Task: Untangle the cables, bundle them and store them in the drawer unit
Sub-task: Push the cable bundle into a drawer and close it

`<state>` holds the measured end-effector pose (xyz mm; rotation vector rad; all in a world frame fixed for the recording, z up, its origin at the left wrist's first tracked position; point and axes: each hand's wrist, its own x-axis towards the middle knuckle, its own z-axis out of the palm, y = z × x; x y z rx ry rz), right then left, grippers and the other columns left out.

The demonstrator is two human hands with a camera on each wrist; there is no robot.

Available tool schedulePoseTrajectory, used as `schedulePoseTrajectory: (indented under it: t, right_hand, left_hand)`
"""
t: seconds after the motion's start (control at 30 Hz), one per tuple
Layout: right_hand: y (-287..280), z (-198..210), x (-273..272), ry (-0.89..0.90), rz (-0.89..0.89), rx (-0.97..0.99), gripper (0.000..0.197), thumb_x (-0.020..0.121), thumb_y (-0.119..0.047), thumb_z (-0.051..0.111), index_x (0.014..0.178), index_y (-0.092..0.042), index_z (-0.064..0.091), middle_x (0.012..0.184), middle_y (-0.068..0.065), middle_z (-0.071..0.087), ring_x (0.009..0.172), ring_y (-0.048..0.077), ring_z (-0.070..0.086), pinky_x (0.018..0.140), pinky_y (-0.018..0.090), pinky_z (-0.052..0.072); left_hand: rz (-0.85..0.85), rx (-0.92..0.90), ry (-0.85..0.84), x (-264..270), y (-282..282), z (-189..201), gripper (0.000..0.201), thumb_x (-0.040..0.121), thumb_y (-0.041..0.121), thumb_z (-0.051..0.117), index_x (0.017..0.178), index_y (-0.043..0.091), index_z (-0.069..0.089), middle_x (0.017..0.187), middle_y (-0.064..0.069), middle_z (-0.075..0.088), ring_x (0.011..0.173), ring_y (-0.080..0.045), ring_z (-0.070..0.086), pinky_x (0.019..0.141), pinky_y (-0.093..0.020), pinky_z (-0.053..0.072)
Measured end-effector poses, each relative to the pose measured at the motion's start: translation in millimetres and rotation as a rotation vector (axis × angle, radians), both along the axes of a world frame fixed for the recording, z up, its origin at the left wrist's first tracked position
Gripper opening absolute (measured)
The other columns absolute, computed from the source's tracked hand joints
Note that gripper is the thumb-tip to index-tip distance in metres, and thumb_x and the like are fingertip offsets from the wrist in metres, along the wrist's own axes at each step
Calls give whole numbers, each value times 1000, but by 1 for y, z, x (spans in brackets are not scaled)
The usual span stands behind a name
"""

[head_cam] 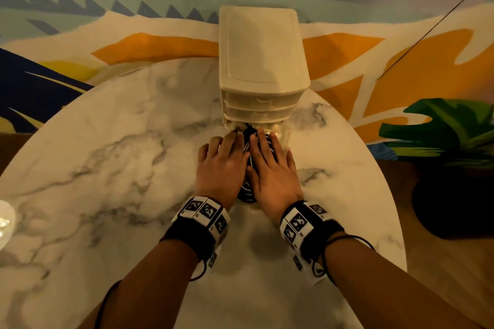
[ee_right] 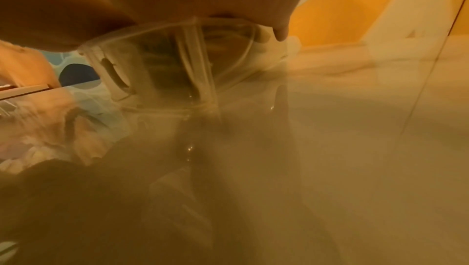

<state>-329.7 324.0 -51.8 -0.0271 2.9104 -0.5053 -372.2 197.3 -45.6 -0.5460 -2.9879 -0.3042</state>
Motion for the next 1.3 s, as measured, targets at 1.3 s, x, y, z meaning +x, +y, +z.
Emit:
schedulePoseTrajectory:
  t: [1.3]
  right_hand:
    - [-1,7,-19,-61,188,55,105,77,-60,58,148,-30,-11,157,6,-21,141,29,-28,118,53,3]
  left_hand:
    - [-54,45,-185,-12,-1,4,58,92,34,19,144,11,31,153,-6,29,141,-22,26,114,-39,20]
